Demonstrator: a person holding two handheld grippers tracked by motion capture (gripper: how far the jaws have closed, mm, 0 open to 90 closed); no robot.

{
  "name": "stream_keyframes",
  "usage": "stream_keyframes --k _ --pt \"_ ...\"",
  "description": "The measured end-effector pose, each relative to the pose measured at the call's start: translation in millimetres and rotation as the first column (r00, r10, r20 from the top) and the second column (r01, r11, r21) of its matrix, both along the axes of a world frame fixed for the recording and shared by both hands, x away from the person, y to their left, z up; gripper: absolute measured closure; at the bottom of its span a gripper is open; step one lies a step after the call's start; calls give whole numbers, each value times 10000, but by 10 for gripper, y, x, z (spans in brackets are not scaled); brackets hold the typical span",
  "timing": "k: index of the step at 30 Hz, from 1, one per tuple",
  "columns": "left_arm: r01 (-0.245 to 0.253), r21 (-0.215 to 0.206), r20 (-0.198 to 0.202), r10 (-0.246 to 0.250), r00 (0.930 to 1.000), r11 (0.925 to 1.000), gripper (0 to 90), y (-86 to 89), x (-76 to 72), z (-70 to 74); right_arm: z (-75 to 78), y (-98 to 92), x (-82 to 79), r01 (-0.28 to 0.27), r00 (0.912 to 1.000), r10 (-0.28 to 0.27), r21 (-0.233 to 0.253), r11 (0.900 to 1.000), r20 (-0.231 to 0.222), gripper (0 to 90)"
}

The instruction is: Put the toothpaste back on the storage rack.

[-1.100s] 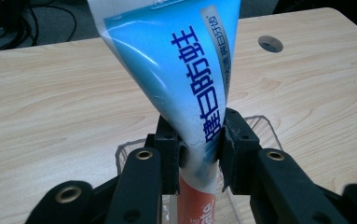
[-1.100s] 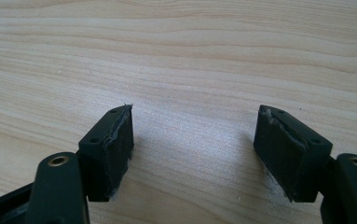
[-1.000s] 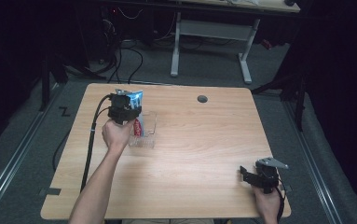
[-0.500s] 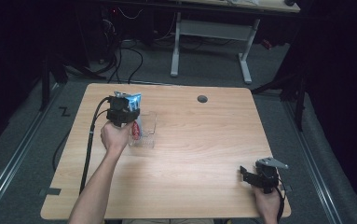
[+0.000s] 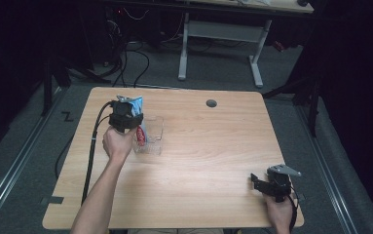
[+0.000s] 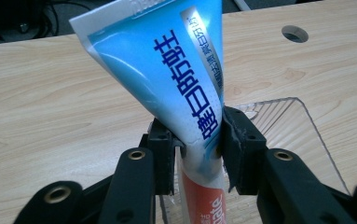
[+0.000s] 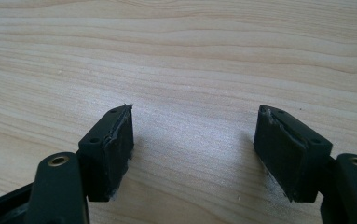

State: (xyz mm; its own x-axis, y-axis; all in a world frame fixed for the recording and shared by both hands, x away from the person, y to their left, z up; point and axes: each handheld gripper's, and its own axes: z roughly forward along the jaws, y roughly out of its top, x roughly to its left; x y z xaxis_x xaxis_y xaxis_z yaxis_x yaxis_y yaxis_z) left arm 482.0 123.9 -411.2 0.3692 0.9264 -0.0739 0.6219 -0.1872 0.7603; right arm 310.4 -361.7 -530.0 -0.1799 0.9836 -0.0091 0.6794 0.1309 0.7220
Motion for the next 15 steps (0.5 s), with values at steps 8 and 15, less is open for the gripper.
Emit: stream_keyframes --k 8,15 --pt "-157 -82 -46 156 9999 9998 624 80 -27 -8 0 1 0 1 10000 -1 -9 10000 1 286" --pt "-285 -241 153 289 9995 9993 554 152 -86 28 -1 2 1 2 10000 -2 -21 10000 6 286"
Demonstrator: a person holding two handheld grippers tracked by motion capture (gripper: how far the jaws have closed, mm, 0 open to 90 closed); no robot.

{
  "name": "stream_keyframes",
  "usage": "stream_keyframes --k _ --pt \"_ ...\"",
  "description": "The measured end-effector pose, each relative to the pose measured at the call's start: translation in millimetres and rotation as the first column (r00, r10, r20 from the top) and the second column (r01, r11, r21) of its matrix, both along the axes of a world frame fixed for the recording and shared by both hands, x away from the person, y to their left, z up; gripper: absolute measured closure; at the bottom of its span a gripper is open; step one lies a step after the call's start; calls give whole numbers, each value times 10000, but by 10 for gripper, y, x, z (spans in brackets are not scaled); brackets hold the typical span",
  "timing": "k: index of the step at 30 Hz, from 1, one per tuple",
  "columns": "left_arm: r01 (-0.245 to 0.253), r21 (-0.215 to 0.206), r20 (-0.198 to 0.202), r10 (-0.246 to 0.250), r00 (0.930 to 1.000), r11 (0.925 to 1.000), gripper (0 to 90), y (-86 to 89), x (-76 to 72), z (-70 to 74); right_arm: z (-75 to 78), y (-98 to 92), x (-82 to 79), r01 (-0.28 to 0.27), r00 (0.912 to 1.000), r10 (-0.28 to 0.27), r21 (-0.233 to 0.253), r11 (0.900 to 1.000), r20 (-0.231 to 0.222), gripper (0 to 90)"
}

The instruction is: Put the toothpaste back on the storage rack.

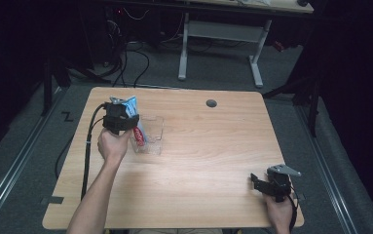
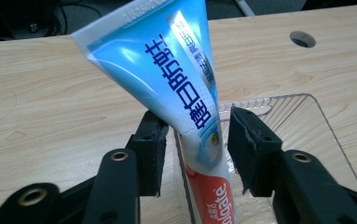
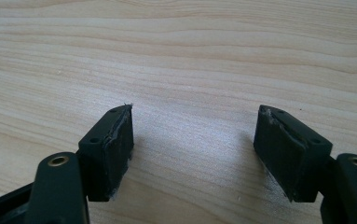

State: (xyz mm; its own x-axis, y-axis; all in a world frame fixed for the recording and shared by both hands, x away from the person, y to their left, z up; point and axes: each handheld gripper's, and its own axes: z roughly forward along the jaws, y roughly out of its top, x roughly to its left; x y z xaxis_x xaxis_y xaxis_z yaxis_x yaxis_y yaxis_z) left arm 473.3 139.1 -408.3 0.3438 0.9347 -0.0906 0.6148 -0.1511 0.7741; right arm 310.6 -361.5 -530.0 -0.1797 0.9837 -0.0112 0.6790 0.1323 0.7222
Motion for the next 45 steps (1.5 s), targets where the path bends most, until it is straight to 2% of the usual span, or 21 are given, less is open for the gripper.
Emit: stream_keyframes --k 8,15,21,45 --pt "28 75 327 -31 9995 10000 484 45 -64 54 0 -2 1 -24 10000 24 -26 10000 8 287" --pt "-4 -68 532 7 9986 10000 460 116 -139 75 0 0 0 -9 10000 9 -14 10000 0 287" --pt "-39 236 681 23 9977 9997 453 136 -168 88 0 0 0 -8 10000 8 -14 10000 2 286" --pt "-136 -89 1290 146 9915 9999 445 317 -347 182 0 0 0 -10 10000 10 -13 10000 2 286"
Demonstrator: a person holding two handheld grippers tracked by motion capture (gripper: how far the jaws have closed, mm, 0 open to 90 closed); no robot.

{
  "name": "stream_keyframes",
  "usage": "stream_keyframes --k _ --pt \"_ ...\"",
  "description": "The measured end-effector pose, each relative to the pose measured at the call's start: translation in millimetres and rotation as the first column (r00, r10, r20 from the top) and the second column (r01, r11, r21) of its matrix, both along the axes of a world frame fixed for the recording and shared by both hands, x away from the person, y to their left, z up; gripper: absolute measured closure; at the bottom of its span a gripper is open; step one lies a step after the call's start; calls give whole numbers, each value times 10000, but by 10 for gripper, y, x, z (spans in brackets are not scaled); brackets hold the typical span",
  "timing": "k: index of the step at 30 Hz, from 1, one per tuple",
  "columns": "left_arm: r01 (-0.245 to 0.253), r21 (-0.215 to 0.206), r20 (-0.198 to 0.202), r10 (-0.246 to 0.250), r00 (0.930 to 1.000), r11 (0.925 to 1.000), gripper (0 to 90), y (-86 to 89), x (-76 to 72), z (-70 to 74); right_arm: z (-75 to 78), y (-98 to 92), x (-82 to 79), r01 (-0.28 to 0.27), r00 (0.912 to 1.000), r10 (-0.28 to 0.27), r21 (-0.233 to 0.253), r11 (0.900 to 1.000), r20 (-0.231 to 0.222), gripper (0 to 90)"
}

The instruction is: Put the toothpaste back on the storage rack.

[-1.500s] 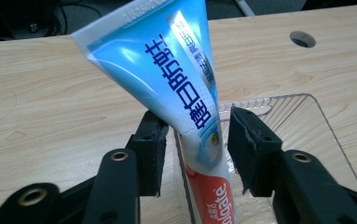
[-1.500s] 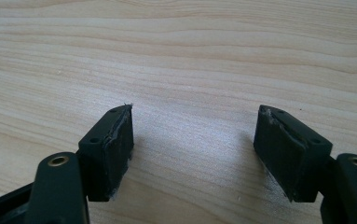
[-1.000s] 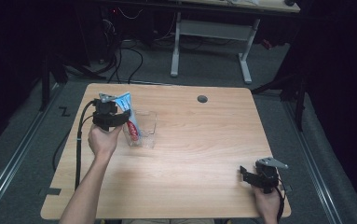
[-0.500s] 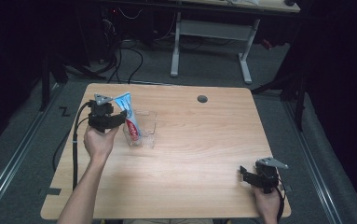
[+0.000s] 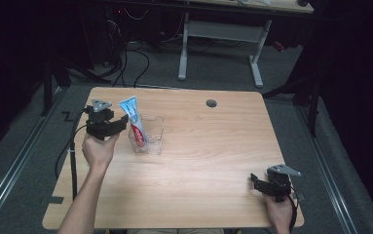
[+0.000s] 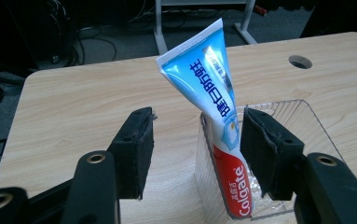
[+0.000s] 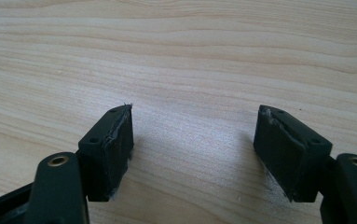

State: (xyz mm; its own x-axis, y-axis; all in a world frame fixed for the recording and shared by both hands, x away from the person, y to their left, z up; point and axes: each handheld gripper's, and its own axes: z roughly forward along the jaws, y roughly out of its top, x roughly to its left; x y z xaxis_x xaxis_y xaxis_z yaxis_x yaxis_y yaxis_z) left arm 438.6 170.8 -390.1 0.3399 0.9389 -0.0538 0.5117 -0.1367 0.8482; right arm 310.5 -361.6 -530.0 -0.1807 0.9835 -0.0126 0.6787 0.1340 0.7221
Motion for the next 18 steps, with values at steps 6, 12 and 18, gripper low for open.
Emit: stream_keyframes --k 6,12,18 --pt "53 -23 108 -53 9999 10000 444 34 -48 31 0 0 0 -1 10000 1 -3 10000 -1 286" --pt "42 -130 176 -39 9998 9999 444 80 -102 43 0 0 0 -1 10000 1 -4 10000 -3 286" --pt "37 -122 243 -34 9997 9999 444 120 -153 47 0 0 1 -14 10000 14 -25 10000 8 286"
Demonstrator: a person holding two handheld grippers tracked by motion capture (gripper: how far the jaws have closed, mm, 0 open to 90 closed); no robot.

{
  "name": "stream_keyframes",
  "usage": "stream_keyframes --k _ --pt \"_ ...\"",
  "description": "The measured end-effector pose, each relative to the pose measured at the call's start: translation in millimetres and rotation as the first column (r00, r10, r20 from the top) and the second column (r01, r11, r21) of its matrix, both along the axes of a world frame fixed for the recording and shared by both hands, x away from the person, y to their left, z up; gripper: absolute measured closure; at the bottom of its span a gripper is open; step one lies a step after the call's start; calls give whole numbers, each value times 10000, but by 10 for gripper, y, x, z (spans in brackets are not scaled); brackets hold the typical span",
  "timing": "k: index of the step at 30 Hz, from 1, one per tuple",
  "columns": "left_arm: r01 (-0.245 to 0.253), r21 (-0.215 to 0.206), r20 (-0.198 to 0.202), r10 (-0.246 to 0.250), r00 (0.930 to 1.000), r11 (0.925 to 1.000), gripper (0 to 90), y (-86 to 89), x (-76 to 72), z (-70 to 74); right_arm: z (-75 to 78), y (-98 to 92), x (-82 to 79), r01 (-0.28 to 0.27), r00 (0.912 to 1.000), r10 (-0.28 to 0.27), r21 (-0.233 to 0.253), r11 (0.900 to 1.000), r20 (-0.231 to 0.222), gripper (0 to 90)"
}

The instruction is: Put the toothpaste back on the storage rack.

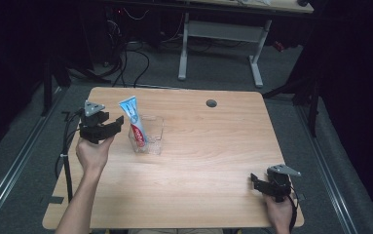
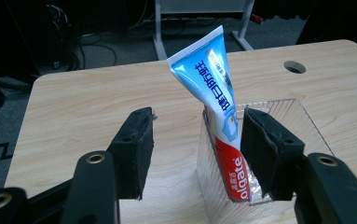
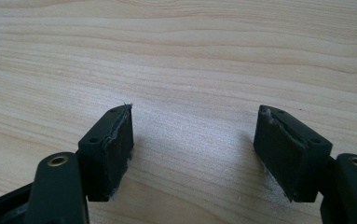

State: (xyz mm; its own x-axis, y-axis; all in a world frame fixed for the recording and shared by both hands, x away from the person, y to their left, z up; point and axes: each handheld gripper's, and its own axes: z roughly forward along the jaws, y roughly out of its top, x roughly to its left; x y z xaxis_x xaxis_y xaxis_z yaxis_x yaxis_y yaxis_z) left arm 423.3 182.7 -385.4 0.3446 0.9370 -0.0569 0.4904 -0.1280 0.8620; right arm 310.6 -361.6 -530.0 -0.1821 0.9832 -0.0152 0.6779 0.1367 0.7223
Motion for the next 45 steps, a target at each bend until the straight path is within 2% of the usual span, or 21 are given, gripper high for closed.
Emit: stream_keyframes --k 45 --pt "-418 -348 113 422 9990 9985 430 314 -339 -111 0 3 0 12 10000 -12 -12 10000 -6 285"
